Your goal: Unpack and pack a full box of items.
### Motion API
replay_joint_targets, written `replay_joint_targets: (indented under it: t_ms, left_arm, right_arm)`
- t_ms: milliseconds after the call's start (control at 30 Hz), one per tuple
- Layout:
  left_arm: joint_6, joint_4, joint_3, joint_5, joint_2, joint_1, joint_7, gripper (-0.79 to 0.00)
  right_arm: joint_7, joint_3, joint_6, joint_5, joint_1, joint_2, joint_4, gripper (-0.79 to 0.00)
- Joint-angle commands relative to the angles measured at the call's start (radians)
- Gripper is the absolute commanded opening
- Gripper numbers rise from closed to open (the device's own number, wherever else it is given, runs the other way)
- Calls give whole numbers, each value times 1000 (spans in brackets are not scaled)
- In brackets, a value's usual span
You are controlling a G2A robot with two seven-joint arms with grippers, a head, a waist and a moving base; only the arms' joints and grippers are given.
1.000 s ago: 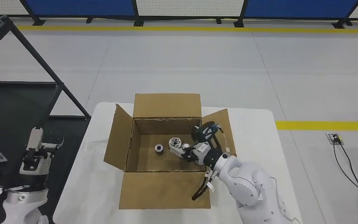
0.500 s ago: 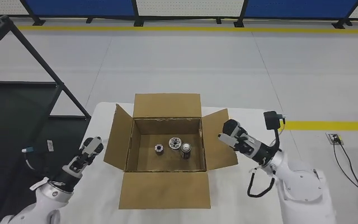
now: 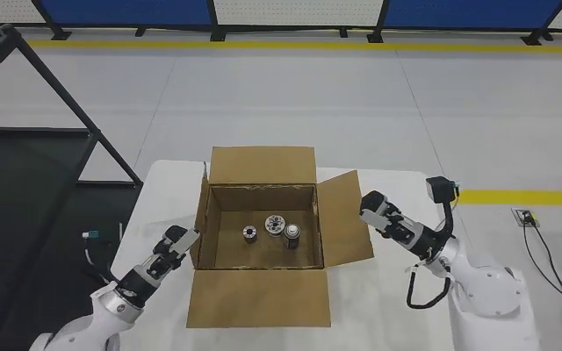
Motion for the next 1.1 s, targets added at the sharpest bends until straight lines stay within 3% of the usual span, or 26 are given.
replay_joint_targets:
  t_ms: [0,133,300,433,767,1067]
  left_arm:
    - [7,-2,22,12,0,-4,8,0]
    - [25,0,63,29,-1,-17,20,0]
    - [35,4,106,54,0,-30,14,0]
    - [43,18,135,72,0,-41,15,0]
    - [61,55,191,109,2,-69,19,0]
    - [74,80,221,118,2,-83,37,0]
  right_arm:
    - [25,6,13,43,8,6,28,0]
    - [60,14,65,74,49,20,101,0]
    - [16,11,111,41,83,32,169,0]
    - [67,-15,150,33,107,42,203,0]
    - [207,-97,75,141,152,60,258,0]
    - [289,-207,17,337,219,60,337,0]
